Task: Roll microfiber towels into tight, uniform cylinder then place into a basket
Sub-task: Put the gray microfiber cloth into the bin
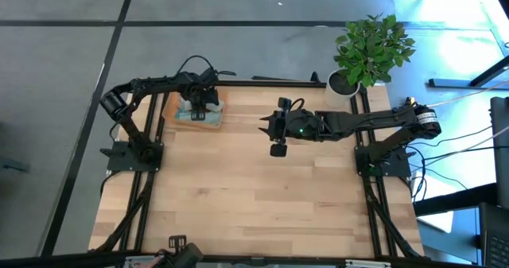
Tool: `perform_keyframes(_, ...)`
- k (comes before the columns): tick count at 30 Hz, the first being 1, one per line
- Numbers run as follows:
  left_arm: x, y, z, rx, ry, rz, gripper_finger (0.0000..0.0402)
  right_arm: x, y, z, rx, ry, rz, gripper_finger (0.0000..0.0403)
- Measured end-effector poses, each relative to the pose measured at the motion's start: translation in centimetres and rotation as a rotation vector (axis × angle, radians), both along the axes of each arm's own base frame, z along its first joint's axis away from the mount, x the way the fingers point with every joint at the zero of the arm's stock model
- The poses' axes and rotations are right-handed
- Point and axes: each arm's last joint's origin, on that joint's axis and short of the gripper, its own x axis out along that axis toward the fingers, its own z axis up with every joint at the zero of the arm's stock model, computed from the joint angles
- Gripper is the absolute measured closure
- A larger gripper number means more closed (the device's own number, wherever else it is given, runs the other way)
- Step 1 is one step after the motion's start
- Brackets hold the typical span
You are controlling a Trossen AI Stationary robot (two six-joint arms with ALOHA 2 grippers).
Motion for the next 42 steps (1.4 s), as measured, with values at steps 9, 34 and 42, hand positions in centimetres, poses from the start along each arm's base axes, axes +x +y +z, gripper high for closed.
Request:
perform_keyframes(9, 0.16, -0.07, -0.03, -0.035, -0.042, -0.02, 0.036, 0.0, 0.0, 0.0, 0.0, 0.0, 0.0, 0.0265)
perform_keyframes(34, 0.22, -0.07, -0.04, -0.041, -0.051, -0.038, 0.0233, 0.0, 0.0, 0.0, 0.0, 0.0, 0.0, 0.0265)
perform_keyframes(42, 0.09, 0.07, 0.01, -0.008, -0.023, 0.0, 0.0129, 0.0, 0.0, 0.0, 0.0, 0.0, -0.001, 0.0265)
